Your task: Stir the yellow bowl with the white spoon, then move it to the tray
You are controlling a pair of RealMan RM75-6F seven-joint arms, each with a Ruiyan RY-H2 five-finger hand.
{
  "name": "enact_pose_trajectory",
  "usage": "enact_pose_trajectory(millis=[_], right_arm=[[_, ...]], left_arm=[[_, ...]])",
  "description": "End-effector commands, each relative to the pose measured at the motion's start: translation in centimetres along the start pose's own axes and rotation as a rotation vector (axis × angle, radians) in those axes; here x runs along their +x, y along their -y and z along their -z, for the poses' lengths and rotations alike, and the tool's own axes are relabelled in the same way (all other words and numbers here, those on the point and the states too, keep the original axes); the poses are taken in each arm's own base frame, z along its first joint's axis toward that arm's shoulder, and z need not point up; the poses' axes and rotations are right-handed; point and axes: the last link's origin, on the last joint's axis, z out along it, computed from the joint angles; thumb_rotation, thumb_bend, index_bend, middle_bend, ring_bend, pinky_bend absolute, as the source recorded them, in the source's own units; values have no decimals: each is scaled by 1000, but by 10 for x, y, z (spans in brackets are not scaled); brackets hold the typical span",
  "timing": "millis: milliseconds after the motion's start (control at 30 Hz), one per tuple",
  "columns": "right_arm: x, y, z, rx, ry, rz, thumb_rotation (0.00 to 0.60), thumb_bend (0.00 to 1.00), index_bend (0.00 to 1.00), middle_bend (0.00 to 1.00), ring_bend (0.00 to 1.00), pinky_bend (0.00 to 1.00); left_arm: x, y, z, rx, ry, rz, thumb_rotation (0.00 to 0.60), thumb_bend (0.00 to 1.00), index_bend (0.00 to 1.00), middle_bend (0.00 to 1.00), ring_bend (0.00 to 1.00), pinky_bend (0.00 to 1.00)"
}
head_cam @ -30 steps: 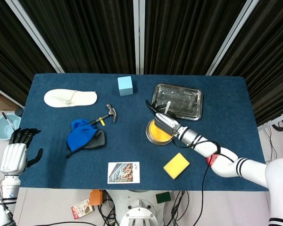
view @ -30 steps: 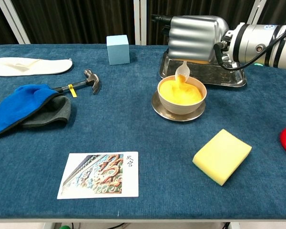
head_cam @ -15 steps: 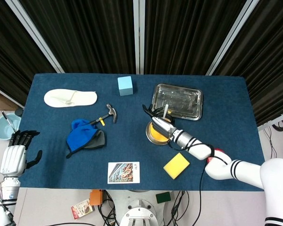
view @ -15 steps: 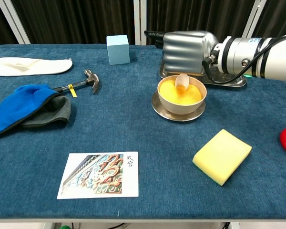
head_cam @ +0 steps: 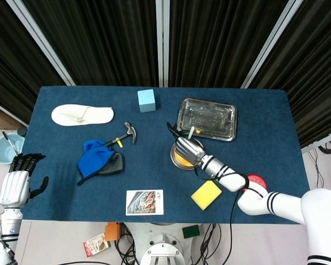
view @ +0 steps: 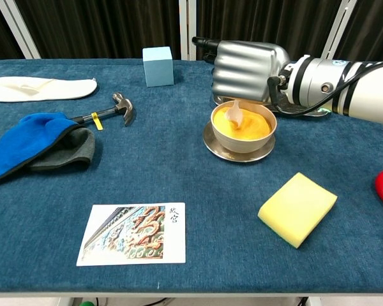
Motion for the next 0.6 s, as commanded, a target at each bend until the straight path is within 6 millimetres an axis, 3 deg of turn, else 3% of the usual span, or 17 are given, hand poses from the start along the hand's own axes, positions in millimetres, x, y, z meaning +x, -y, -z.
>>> enact_pose_trajectory(millis=[33, 600], right_arm=[[-8, 0, 8, -45, 23, -109, 600, 484, 714, 449, 215, 0], [-27, -23, 30, -205, 15, -378, 600, 484, 735, 456, 225, 27]], left_arm=[[1, -1, -1, -4, -2, 0, 600, 348, 232, 193, 143, 84], [9, -15, -7, -30, -2, -30, 600, 350, 232, 193, 143, 84]])
